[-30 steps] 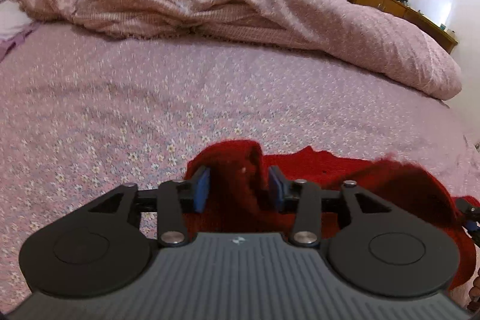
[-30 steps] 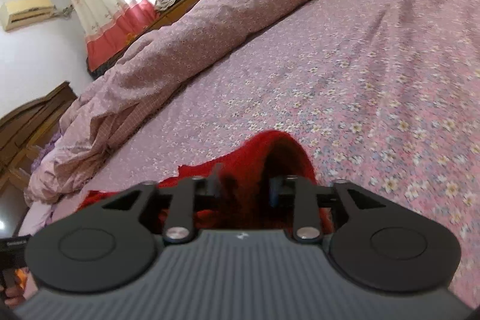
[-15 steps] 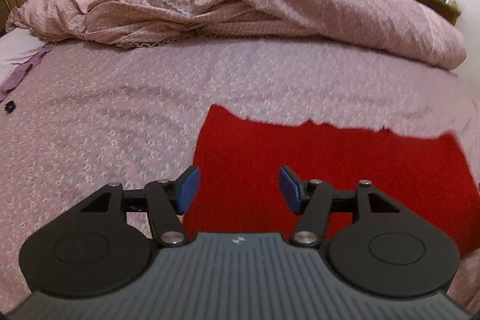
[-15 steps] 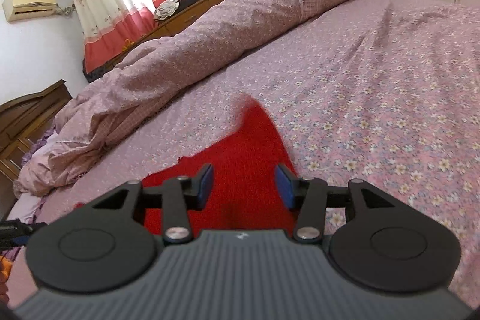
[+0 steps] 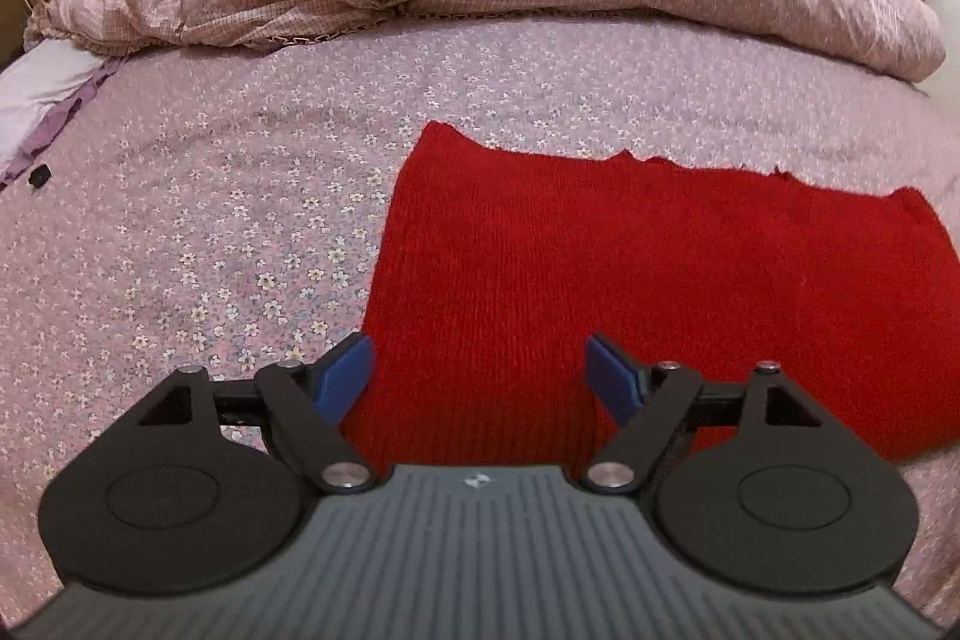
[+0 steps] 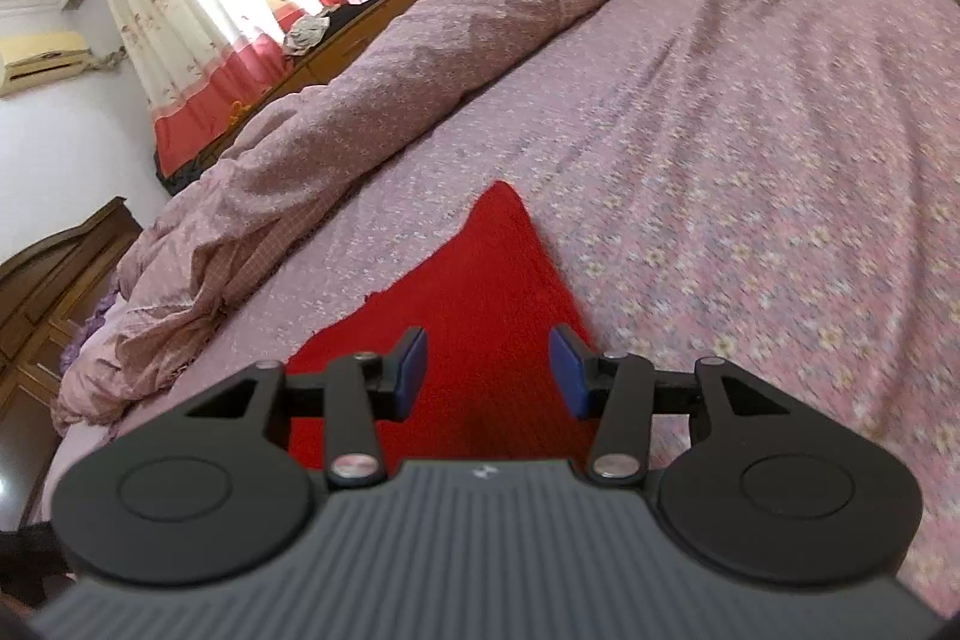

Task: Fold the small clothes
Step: 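Fold the hem over onto the collar and open both tools, then grasp the folded cardigan's edge with the right tool and lift it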

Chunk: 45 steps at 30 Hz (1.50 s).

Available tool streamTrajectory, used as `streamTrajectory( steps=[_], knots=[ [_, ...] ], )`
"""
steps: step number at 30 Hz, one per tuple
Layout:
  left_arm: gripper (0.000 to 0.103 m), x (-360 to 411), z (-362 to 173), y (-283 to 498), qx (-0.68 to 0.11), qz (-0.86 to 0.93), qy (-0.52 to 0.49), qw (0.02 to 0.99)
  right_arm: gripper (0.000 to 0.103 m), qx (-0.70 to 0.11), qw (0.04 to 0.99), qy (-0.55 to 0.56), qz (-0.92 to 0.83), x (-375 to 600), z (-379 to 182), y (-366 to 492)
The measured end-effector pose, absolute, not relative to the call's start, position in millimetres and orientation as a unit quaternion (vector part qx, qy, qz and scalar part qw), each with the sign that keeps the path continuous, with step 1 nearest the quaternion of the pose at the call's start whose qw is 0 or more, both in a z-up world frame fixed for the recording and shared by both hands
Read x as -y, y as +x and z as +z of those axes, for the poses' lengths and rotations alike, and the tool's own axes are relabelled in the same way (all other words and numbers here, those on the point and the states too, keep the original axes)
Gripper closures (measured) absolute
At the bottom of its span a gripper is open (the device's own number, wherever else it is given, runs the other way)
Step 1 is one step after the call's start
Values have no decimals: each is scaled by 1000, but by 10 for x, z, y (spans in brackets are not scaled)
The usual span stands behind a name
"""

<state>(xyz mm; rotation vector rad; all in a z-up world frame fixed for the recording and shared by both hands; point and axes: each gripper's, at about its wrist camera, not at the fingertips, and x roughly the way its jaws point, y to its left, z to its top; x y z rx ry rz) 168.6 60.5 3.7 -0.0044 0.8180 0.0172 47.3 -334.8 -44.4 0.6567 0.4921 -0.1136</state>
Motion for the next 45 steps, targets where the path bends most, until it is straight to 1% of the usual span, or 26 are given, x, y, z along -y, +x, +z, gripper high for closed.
streamTrajectory(
  steps=[2, 3, 4, 13, 16, 20, 24, 31, 41, 45],
  knots=[
    [19, -580, 15, 1677, -398, 9, 6, 917, 54, -243, 913, 320, -66, 3360, -458, 387],
    [18, -567, -2, 1674, -400, 10, 10, 916, 50, -247, 911, 321, -78, 3364, -468, 346],
    [17, -552, -15, 1669, -401, 11, 14, 916, 48, -250, 908, 324, -88, 3369, -483, 311],
    [14, -561, -7, 1573, -399, 32, 22, 916, 47, -296, 870, 382, -99, 3329, -799, 297],
    [14, -643, -30, 1581, -403, 43, 12, 914, 47, -289, 870, 388, -95, 3292, -819, 338],
    [13, -694, -65, 1601, -409, 45, -8, 911, 43, -281, 861, 413, -90, 3282, -862, 376],
    [13, -678, -96, 1620, -412, 49, -6, 910, 43, -276, 848, 447, -69, 3284, -929, 426],
    [13, -644, -124, 1631, -410, 49, -1, 911, 43, -243, 852, 459, -60, 3236, -1053, 512],
    [12, -670, -144, 1671, -416, 48, -11, 908, 42, -219, 855, 466, -69, 3186, -1086, 633],
    [12, -689, -156, 1691, -419, 47, -16, 907, 44, -198, 832, 510, -95, 3271, -1104, 592]
  ],
)
